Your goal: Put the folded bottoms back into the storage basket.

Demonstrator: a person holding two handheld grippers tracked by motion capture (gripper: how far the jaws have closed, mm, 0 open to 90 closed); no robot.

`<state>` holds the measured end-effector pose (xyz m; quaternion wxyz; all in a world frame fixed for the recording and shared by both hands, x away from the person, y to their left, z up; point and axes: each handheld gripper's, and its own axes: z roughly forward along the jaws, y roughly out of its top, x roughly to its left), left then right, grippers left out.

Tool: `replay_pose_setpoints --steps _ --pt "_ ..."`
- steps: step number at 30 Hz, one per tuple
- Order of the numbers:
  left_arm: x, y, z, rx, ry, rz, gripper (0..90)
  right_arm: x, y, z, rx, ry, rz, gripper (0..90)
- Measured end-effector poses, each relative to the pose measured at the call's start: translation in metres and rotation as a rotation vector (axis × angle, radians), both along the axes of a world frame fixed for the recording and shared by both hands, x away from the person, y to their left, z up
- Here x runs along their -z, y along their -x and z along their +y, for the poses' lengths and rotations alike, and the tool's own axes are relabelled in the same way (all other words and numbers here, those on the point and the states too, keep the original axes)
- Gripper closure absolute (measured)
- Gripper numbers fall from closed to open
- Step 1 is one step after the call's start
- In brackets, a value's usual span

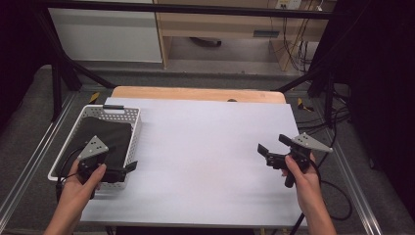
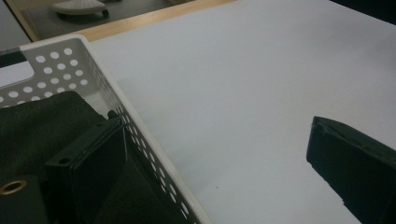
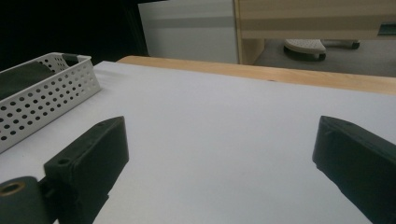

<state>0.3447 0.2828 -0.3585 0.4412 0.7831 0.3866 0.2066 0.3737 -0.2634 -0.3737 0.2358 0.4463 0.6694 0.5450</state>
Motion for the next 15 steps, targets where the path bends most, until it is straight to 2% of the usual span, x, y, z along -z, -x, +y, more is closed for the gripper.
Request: replay_pose_setpoints --steps 9,15 --pt "0.002 0.001 -0.001 0.007 0.009 0.004 4.9 0.016 0.011 -0.01 0.023 -0.008 0.027 4.1" --pt "0.005 0.004 -0.003 0.009 0.005 0.004 4.9 0.028 0.018 -0.01 0.014 -0.004 0.05 4.2"
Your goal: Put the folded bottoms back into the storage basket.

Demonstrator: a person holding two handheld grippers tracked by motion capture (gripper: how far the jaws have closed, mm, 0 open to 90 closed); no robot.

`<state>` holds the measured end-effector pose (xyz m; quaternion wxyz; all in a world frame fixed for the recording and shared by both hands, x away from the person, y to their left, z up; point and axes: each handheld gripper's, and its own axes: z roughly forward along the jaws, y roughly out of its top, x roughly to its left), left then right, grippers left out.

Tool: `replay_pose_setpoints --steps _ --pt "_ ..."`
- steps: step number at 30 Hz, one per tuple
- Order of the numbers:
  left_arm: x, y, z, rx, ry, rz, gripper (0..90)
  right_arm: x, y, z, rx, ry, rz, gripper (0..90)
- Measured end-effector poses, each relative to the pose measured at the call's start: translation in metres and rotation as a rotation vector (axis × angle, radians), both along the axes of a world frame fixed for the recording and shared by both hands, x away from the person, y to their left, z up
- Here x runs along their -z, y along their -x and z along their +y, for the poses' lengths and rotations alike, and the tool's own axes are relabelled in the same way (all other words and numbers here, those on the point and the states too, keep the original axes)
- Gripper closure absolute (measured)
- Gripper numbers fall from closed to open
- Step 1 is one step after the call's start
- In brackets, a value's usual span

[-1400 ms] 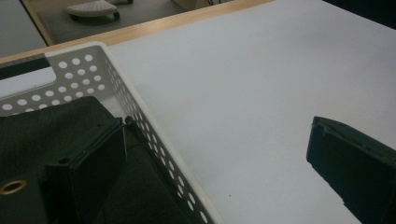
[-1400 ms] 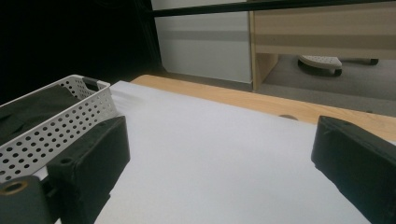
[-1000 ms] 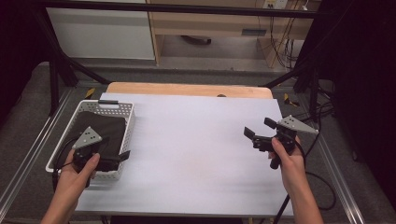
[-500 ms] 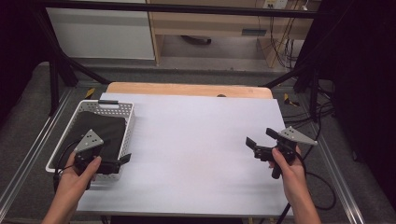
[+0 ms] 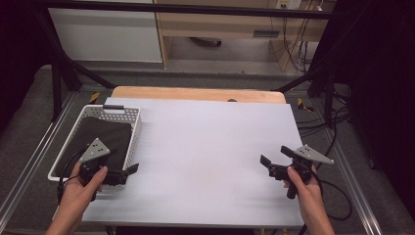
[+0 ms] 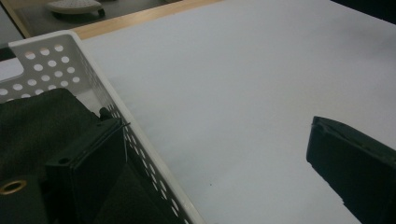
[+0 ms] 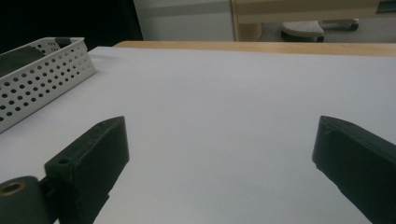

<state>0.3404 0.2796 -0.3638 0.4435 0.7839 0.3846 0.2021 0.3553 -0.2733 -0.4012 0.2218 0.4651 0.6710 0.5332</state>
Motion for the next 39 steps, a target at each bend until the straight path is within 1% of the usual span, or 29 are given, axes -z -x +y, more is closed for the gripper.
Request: replay_pose_setpoints --steps 2,4,9,13,18,29,31,36,39 --pt "0.002 0.001 -0.001 0.003 -0.001 0.004 4.9 0.005 0.002 0.002 -0.004 0.001 0.012 4.2" --pt "0.004 0.002 -0.001 0.004 -0.006 0.006 4.9 0.01 0.004 0.004 -0.019 0.012 0.029 4.2" --pt "0.008 0.004 -0.003 0.008 -0.01 0.012 5.0 0.021 0.009 0.012 -0.046 0.03 0.054 4.3" --pt "0.009 0.004 -0.005 0.011 -0.01 0.015 5.0 0.027 0.012 0.017 -0.066 0.044 0.069 4.5" --pt "0.012 0.003 -0.005 0.012 -0.015 0.02 5.0 0.033 0.014 0.023 -0.081 0.049 0.073 4.7" --pt "0.015 0.002 -0.006 0.009 -0.011 0.024 5.0 0.042 0.016 0.039 -0.13 0.081 0.087 5.1" --pt "0.016 0.002 -0.006 0.01 -0.012 0.027 5.0 0.042 0.016 0.042 -0.14 0.09 0.088 5.1" --pt "0.018 0.002 -0.007 0.013 -0.013 0.028 5.1 0.042 0.014 0.046 -0.145 0.093 0.078 5.1" --pt "0.018 0.002 -0.008 0.014 -0.015 0.03 5.0 0.042 0.012 0.049 -0.151 0.095 0.08 5.1"
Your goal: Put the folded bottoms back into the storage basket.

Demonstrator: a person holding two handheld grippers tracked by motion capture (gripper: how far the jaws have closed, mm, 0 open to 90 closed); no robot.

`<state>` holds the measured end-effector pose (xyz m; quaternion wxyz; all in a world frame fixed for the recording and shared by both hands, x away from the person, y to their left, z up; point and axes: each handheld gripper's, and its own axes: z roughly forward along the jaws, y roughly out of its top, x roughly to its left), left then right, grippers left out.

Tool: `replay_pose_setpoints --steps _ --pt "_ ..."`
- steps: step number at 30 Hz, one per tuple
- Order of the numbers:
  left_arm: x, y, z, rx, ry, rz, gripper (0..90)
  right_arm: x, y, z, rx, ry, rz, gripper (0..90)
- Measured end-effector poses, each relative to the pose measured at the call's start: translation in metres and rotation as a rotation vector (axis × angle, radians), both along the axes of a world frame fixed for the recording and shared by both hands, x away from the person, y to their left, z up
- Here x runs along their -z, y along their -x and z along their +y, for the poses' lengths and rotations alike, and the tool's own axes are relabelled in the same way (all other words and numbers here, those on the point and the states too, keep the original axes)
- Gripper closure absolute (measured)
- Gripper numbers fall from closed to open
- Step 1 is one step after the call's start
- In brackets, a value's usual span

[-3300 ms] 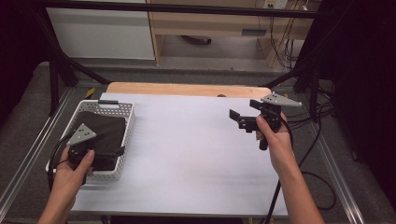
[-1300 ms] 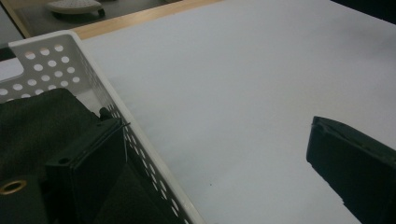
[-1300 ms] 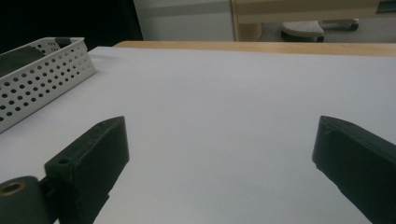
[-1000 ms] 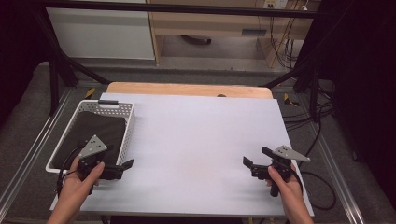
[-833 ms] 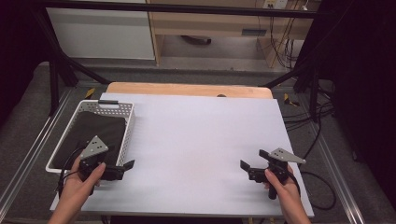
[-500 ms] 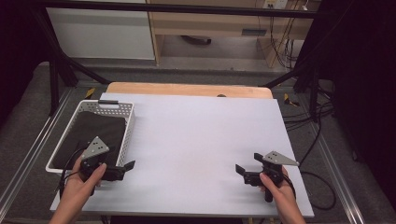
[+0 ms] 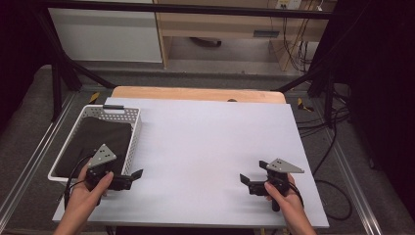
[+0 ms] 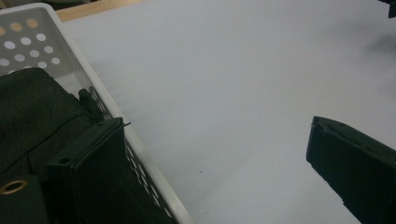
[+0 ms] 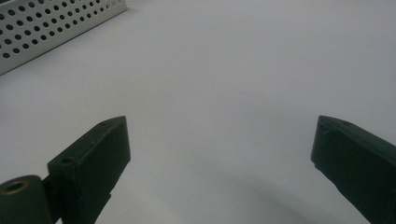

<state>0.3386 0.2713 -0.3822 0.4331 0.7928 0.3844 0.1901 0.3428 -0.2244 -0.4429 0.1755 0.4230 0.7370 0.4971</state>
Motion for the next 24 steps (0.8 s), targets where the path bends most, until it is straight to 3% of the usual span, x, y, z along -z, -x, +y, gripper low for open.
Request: replay_pose_setpoints --steps 10,17,20,24 --pt "0.002 -0.001 -0.001 0.003 -0.003 0.005 5.1 0.0 -0.015 0.02 -0.011 0.034 -0.031 5.1" --pt "0.004 -0.001 0.0 -0.001 0.003 0.003 5.1 -0.001 -0.026 0.03 0.025 0.024 -0.061 5.4" --pt "0.003 -0.001 -0.001 -0.007 0.017 -0.013 5.1 -0.001 -0.028 0.032 0.039 0.005 -0.08 5.9" --pt "-0.001 0.001 -0.004 -0.006 0.034 -0.04 5.5 0.002 -0.027 0.035 0.03 0.041 -0.087 6.0"
